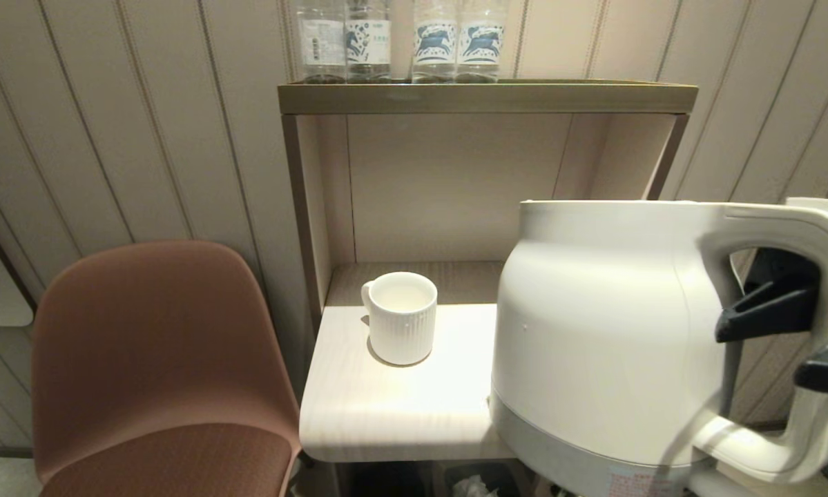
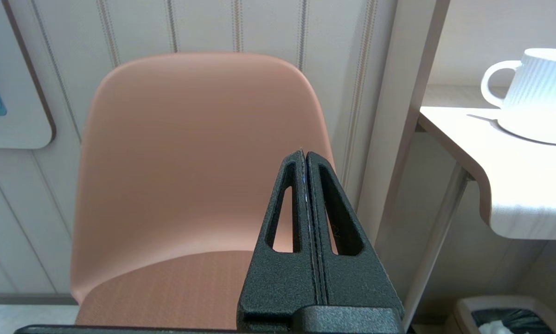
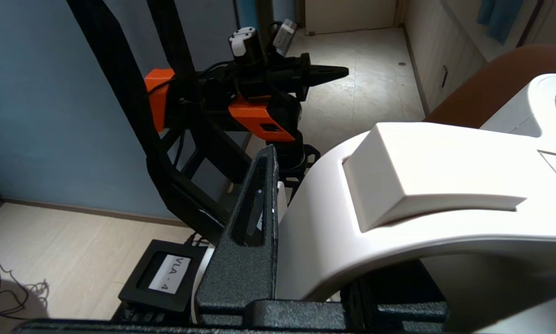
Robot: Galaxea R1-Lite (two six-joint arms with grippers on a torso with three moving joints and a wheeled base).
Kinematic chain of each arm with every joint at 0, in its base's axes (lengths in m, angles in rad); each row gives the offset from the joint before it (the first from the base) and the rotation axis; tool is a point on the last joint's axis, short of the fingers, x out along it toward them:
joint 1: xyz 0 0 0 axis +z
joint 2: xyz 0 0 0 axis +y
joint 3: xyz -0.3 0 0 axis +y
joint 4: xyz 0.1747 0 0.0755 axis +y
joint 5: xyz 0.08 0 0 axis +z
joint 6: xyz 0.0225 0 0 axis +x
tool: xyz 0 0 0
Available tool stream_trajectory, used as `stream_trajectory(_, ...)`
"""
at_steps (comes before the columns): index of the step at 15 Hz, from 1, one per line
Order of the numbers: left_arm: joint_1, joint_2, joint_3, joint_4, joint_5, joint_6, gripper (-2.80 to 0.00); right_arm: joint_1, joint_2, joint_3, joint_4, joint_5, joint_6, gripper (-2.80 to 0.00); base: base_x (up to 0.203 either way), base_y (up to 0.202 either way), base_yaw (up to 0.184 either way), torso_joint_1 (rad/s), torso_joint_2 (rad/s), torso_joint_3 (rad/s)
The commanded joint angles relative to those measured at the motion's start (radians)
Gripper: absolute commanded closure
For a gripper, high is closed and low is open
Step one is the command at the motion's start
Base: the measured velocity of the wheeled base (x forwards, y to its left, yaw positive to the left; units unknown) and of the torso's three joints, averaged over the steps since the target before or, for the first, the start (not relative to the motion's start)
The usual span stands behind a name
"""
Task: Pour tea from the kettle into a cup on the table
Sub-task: Pour water into the cup
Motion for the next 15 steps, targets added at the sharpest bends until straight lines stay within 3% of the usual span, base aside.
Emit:
stream_trajectory(1,-0.001,0.0,0.0,-0.001,0.001,0.0,0.0,0.002,-0.007,-0.001,-0.002,0.047,-0.001,0.0,0.0,0.0,0.0,0.0,0.0,0.0)
stream_trajectory(8,0.0,0.0,0.0,-0.001,0.001,0.0,0.0,0.009,0.028,-0.053,-0.021,0.047,-0.001,0.0,0.0,0.0,0.0,0.0,0.0,0.0)
stream_trajectory(15,0.0,0.0,0.0,-0.001,0.001,0.0,0.0,0.085,0.081,-0.122,-0.018,0.047,0.002,0.0,0.0,0.0,0.0,0.0,0.0,0.0)
